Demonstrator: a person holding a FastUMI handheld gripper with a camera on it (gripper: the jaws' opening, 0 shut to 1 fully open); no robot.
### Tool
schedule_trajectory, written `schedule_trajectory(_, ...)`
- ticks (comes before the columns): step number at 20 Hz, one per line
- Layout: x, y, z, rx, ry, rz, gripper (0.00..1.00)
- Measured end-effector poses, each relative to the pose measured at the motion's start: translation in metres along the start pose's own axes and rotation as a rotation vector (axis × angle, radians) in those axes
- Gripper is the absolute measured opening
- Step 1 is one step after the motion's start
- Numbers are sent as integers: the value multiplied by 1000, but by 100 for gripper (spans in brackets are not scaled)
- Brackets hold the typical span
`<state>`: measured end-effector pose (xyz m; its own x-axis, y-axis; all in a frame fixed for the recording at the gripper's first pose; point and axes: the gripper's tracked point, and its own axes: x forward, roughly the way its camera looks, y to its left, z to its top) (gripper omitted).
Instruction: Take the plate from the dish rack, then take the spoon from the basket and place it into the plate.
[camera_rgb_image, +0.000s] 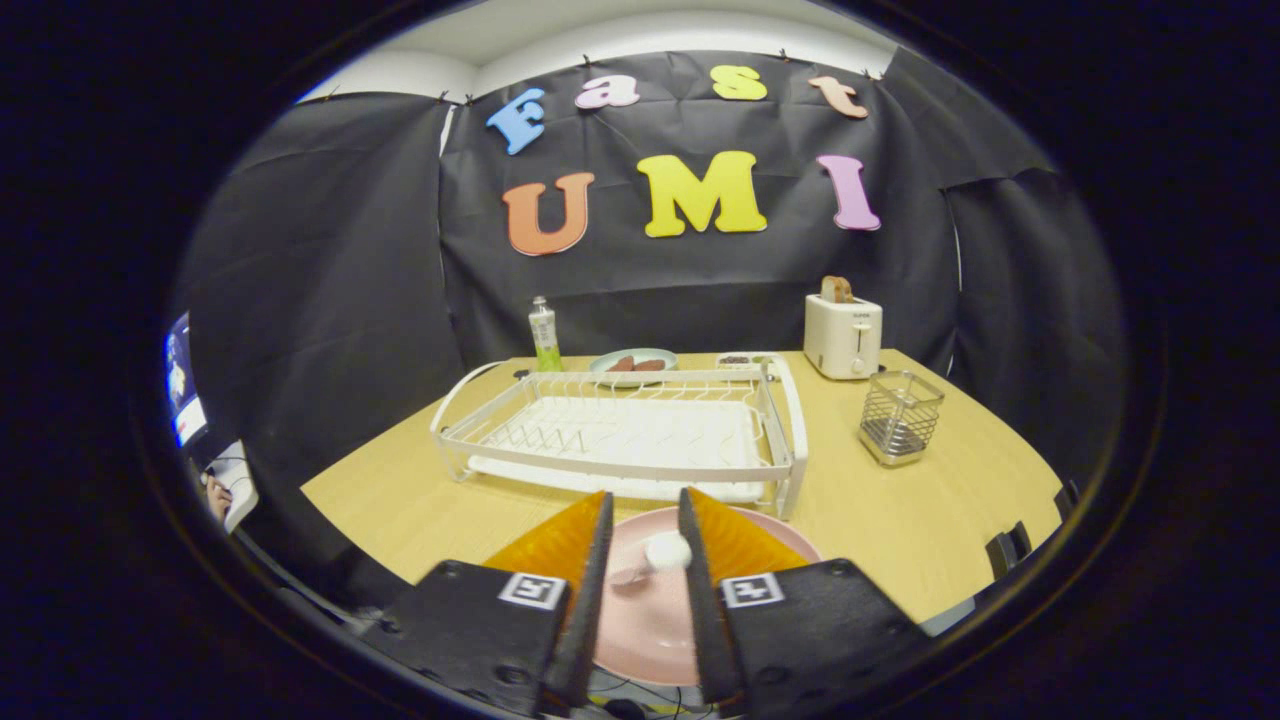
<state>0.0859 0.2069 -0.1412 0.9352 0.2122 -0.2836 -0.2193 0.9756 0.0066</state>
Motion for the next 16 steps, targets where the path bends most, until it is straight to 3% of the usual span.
schedule_trajectory(2,-8,-10,12,27,-31,-35,77)
schedule_trajectory(5,-24,-28,30,58,-72,-78,100)
schedule_trajectory(16,-111,-55,86,31,-258,-151,100)
